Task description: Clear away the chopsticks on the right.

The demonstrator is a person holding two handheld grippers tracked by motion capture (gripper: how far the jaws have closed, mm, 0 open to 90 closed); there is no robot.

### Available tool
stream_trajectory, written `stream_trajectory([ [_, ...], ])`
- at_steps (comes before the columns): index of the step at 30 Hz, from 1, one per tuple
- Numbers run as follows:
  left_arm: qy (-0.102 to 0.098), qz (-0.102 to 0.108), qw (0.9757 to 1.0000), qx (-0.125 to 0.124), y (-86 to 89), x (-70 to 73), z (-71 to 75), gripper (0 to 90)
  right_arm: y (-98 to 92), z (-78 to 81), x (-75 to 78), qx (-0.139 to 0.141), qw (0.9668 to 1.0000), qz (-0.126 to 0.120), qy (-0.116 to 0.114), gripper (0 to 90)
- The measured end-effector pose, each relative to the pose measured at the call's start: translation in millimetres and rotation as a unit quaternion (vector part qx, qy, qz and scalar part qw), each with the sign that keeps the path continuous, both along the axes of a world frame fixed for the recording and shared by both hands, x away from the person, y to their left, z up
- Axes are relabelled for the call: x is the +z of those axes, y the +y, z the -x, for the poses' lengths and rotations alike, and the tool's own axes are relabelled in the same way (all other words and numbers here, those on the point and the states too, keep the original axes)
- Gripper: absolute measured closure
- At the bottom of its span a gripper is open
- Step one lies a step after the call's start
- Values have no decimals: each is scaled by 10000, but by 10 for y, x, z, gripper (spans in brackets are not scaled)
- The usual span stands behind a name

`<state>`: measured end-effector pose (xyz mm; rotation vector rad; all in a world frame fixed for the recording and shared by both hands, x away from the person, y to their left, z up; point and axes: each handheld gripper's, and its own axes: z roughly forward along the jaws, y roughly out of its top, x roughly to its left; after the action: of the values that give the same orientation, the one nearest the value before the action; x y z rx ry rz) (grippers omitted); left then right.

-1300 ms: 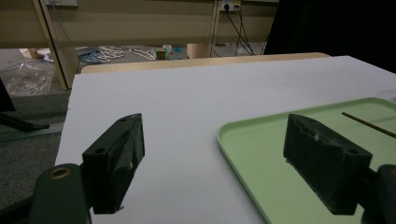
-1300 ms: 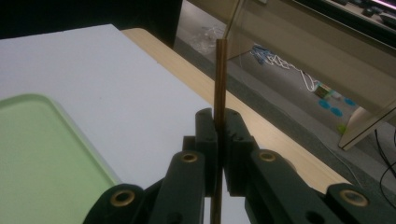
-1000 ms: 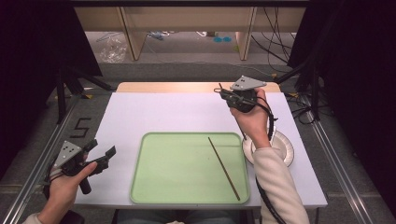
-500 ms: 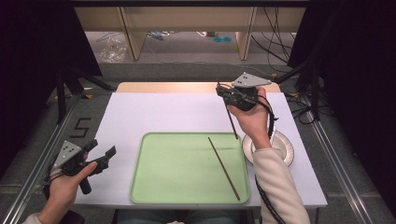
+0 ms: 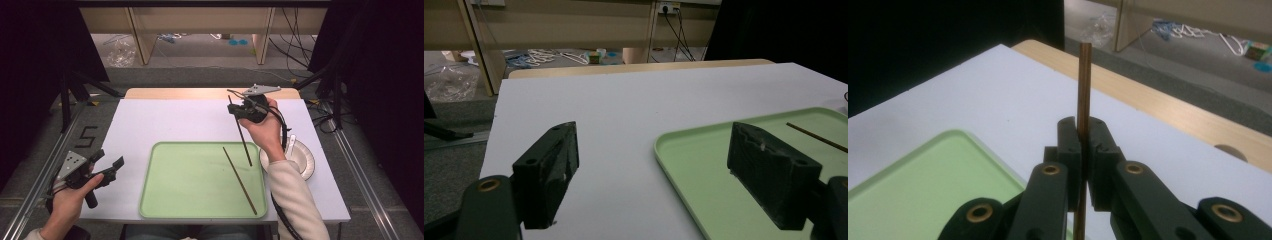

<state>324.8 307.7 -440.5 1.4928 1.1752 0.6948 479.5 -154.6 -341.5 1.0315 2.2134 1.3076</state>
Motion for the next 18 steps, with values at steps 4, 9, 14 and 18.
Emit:
stream_trajectory([
  [4,8,3,10000,15,-1,0,0,207,0,-38,-86,-78,9990,154,413,875],
  [9,3,-5,10000,5,0,0,0,207,5,-33,-105,-220,9961,171,839,874],
  [14,-5,-3,10000,7,-1,1,2,207,-18,-54,-173,-644,9881,242,1376,874],
  [18,15,-5,10000,14,-9,1,4,207,-20,-67,-252,-825,9819,359,1667,874],
])
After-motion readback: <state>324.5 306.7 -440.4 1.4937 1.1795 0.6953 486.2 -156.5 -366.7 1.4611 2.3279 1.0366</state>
